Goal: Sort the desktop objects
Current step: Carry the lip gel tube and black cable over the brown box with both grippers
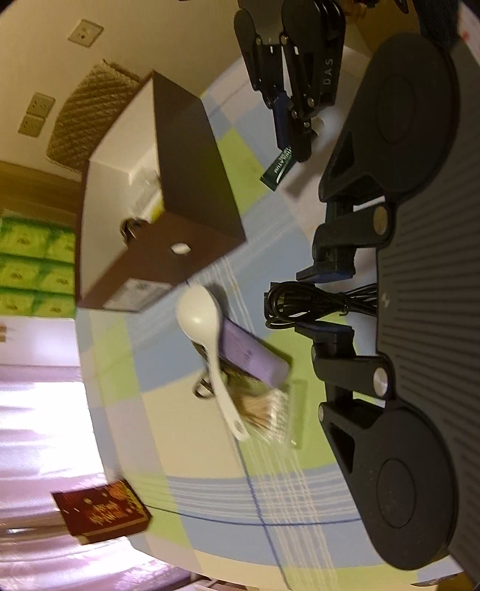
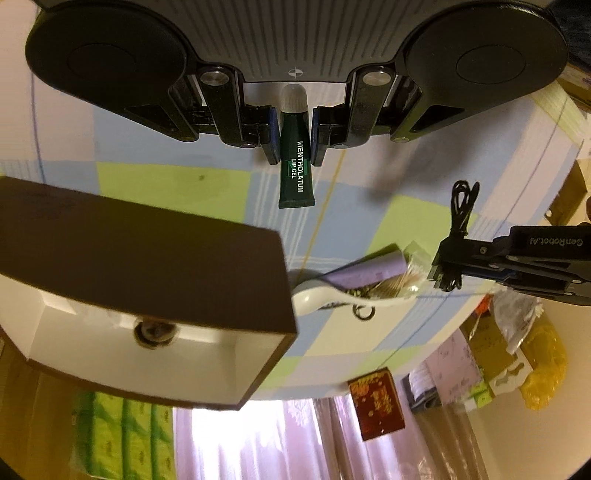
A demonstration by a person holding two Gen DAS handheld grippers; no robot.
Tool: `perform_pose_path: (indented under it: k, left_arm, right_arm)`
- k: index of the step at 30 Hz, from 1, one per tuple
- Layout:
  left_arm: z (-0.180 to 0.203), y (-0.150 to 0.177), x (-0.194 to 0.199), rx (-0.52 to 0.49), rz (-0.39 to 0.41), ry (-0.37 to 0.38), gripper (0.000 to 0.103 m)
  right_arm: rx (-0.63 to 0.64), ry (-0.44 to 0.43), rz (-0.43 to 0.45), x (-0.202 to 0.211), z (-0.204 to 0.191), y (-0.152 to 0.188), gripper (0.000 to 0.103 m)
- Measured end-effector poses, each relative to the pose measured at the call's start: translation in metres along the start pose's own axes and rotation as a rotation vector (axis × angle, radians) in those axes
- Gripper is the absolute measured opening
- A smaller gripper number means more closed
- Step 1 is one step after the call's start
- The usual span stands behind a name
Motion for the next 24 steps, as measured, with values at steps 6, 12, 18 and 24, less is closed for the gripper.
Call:
perform_pose_path:
  k: [6,12,18,24]
  left_arm:
    - [0.030,-0.023,0.006,-0.017,0.046,0.026,0.017]
    - [0.060,-0.045,0.006,-0.038,0.078,0.056,0.017]
    - [0.090,-0.073,0.005,-0.058,0.124,0.089,0.017]
    - [0.112,-0.110,0.003,-0.078,0.192,0.096,0.017]
  right_arm:
    - [-0.010,-0.017,0.036,0.026,0.019,-0.008,0.014]
    - [-0.032,-0.041,0.080,0.049,0.039,-0.020,0.014]
    - [-0.045,-0.053,0.148,0.074,0.065,-0.040,0.014]
    - [-0.040,-0.023,0.220,0.096,0.099,-0.067,0.014]
Point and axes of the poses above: each gripper's, at about its wrist camera, not at the fingertips, and x roughly against the way its jaws point, z to its right, y to its underside, the point moved 8 cm from there along -x, roughly the way its jaws point, and after that the axes turned 1 degree about -y, right-handed, at the moved point
